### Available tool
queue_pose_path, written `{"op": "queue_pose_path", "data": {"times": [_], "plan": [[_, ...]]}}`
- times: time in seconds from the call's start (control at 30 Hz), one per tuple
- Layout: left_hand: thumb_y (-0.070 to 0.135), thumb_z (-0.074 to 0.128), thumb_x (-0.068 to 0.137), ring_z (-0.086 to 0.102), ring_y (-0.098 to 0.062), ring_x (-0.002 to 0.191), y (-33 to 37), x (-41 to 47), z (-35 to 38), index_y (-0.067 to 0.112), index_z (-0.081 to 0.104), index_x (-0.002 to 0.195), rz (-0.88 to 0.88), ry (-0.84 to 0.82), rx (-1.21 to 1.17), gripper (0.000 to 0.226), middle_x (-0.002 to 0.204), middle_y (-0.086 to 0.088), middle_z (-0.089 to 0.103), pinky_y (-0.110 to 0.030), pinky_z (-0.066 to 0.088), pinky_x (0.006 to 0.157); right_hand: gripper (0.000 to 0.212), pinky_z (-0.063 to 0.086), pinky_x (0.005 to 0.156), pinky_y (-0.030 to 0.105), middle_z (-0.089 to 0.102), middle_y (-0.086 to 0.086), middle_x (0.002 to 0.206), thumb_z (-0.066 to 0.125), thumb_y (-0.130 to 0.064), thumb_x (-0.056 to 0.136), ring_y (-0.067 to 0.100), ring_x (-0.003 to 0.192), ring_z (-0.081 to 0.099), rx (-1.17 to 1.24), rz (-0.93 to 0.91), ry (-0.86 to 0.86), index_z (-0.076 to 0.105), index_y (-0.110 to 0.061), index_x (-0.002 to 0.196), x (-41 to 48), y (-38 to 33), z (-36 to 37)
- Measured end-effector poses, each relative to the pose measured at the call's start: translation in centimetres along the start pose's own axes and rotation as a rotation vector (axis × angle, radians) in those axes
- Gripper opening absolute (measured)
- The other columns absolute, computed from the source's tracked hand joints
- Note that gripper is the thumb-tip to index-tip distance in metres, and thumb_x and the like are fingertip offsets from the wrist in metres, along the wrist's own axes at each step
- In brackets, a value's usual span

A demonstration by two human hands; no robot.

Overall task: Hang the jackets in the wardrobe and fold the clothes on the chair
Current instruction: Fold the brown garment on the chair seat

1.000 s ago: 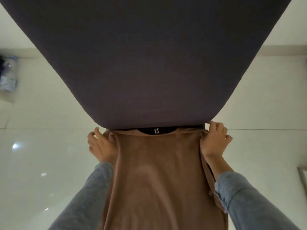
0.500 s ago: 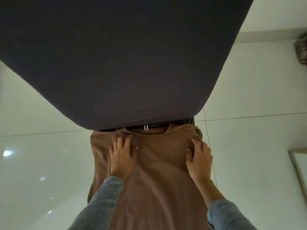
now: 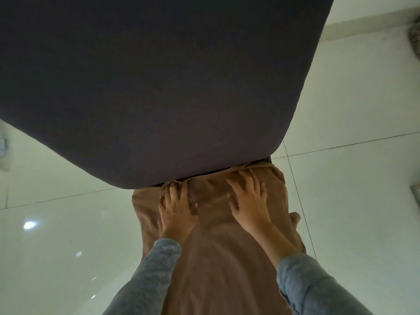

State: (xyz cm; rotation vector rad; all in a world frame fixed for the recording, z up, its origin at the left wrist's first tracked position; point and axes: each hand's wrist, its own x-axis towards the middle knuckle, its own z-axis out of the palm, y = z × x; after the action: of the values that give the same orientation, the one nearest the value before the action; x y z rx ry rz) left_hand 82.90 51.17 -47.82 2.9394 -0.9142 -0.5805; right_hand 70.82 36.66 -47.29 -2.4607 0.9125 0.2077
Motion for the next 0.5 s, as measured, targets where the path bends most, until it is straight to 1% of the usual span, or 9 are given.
{"op": "queue_pose_path", "data": {"times": [0.03, 0.07, 0.13, 0.2, 0.27, 0.33, 0.43, 0.47, 0.5], "plan": [[0.029, 0.077, 0.067, 0.050, -0.037, 0.116, 0.0, -0.1, 0.3, 0.013, 0.049, 0.132, 0.064, 0.032, 0.032, 0.074, 0.129, -0.018, 0.049, -0.053, 0.043, 0.096, 0.049, 0.030, 0.103, 0.066, 0.031, 0.007, 0.143, 0.059, -0.028, 0.086, 0.034, 0.137, 0.029, -0.003, -0.061, -0.027, 0.041, -0.034, 0.131, -0.4, -0.6, 0.3], [0.025, 0.082, 0.061, 0.056, -0.035, 0.107, 0.0, 0.0, 0.4, 0.012, 0.054, 0.126, 0.148, 0.060, 0.073, 0.072, 0.122, -0.017, 0.055, -0.053, 0.049, 0.089, 0.051, 0.028, 0.103, 0.067, 0.031, 0.005, 0.144, 0.060, -0.027, 0.085, 0.033, 0.137, 0.028, -0.009, -0.083, -0.035, 0.040, -0.034, 0.131, -0.4, -1.4, 0.6], [0.019, 0.085, 0.057, 0.062, -0.030, 0.101, -0.4, 0.2, 0.2, 0.013, 0.061, 0.121, 0.305, 0.101, 0.104, 0.068, 0.118, -0.011, 0.062, -0.049, 0.054, 0.082, 0.052, 0.018, 0.108, 0.066, 0.024, 0.001, 0.150, 0.052, -0.028, 0.090, 0.032, 0.143, 0.016, 0.014, -0.018, -0.050, 0.035, -0.035, 0.139, 0.6, -3.0, 1.0], [0.019, 0.085, 0.057, 0.063, -0.025, 0.103, -1.0, 0.7, 0.0, 0.014, 0.062, 0.122, 0.397, 0.103, 0.075, 0.069, 0.121, -0.006, 0.062, -0.046, 0.053, 0.083, 0.051, 0.007, 0.111, 0.065, 0.012, -0.004, 0.153, 0.041, -0.034, 0.096, 0.028, 0.145, -0.001, 0.043, 0.089, -0.092, 0.025, -0.038, 0.144, 1.6, -4.2, 1.3], [0.026, 0.084, 0.059, 0.061, -0.023, 0.107, -2.1, 1.5, 0.0, 0.015, 0.057, 0.128, 0.451, 0.058, 0.083, 0.075, 0.128, -0.003, 0.058, -0.045, 0.051, 0.087, 0.051, 0.003, 0.111, 0.064, 0.005, -0.005, 0.153, 0.036, -0.039, 0.097, 0.026, 0.145, -0.009, 0.045, 0.165, -0.099, 0.020, -0.038, 0.145, 1.8, -5.2, 1.7], [0.034, 0.081, 0.063, 0.059, -0.022, 0.112, -3.3, 2.1, 0.1, 0.015, 0.051, 0.134, 0.531, 0.019, 0.074, 0.079, 0.135, -0.002, 0.053, -0.045, 0.052, 0.088, 0.055, 0.004, 0.112, 0.062, 0.001, -0.007, 0.156, 0.036, -0.040, 0.098, 0.024, 0.145, -0.012, 0.044, 0.198, -0.100, 0.015, -0.035, 0.148, 1.3, -5.9, 2.2], [0.042, 0.075, 0.068, 0.053, -0.019, 0.120, -5.5, 3.1, 0.0, 0.016, 0.044, 0.139, 0.683, -0.023, 0.067, 0.081, 0.141, -0.004, 0.048, -0.039, 0.051, 0.092, 0.059, 0.004, 0.117, 0.052, -0.008, -0.010, 0.158, 0.034, -0.038, 0.098, 0.021, 0.146, -0.013, 0.023, 0.297, -0.066, 0.007, -0.032, 0.150, -1.0, -6.6, 3.8], [0.044, 0.073, 0.070, 0.052, -0.019, 0.123, -6.1, 3.2, -0.1, 0.016, 0.043, 0.140, 0.721, -0.038, 0.067, 0.081, 0.142, -0.005, 0.048, -0.037, 0.050, 0.093, 0.058, 0.004, 0.118, 0.049, -0.011, -0.011, 0.157, 0.031, -0.039, 0.098, 0.020, 0.146, -0.012, 0.041, 0.333, -0.051, 0.006, -0.032, 0.150, -2.2, -6.7, 4.8], [0.047, 0.070, 0.073, 0.050, -0.019, 0.126, -7.1, 3.3, -0.1, 0.017, 0.043, 0.140, 0.768, -0.052, 0.093, 0.079, 0.143, -0.006, 0.047, -0.036, 0.050, 0.094, 0.058, 0.006, 0.118, 0.048, -0.010, -0.011, 0.156, 0.027, -0.041, 0.097, 0.021, 0.146, -0.008, 0.049, 0.376, -0.019, 0.007, -0.031, 0.150, -3.8, -7.4, 6.0]]}}
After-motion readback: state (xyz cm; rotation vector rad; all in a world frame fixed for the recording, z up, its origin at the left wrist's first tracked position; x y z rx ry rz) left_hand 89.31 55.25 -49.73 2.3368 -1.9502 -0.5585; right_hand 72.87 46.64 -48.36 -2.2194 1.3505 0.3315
